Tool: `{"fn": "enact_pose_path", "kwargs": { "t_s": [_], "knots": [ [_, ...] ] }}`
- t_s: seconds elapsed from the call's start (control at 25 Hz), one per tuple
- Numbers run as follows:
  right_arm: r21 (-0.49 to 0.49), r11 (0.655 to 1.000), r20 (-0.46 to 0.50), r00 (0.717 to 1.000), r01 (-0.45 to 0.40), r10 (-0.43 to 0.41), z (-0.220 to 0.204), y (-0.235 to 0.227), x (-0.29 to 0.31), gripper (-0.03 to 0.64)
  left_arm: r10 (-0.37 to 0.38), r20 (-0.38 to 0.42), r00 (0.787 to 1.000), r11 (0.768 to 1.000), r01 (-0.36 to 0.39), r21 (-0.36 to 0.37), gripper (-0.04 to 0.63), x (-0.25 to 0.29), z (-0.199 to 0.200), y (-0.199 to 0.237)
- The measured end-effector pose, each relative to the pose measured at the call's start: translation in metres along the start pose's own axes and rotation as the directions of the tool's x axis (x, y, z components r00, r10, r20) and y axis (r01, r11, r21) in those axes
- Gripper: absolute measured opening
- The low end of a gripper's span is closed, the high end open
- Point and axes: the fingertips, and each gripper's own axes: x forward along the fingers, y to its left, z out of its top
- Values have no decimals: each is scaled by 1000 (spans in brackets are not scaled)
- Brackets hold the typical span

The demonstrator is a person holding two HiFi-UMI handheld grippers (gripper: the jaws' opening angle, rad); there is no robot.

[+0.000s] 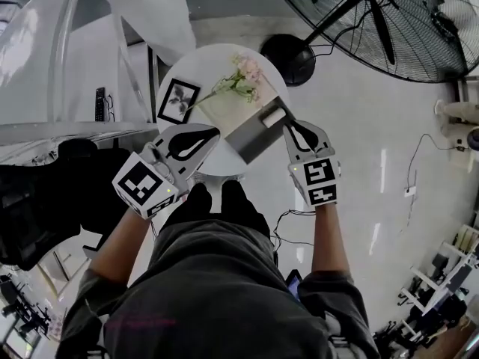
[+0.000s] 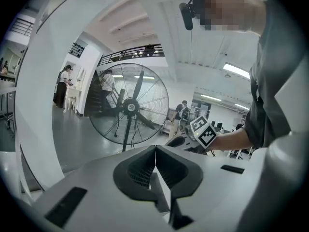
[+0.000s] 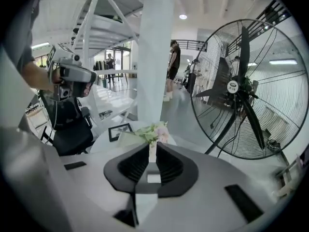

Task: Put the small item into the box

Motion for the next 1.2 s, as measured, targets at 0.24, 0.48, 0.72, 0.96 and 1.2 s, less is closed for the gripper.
{"fn": "enact_pose_path", "kwargs": {
  "t_s": [0.24, 0.48, 0.72, 0.96, 1.2],
  "knots": [
    [7, 998, 78, 995, 55, -56, 26, 16, -29, 43, -44, 23, 999, 998, 43, 42, 18, -13, 16, -9],
    [37, 996, 161, 983, 79, -84, 51, 36, -53, 36, -83, 39, 996, 994, 80, 76, 18, -25, 29, -14],
    [50, 994, 227, 968, 98, -107, 76, 51, -69, 31, -116, 47, 992, 989, 111, 102, 18, -32, 41, -18],
    [74, 992, 272, 955, 98, -115, 90, 64, -81, 28, -135, 54, 989, 985, 128, 118, 18, -37, 49, -21],
    [84, 992, 286, 952, 90, -111, 90, 72, -87, 26, -144, 59, 988, 982, 135, 129, 18, -39, 52, -27]
  ]
}}
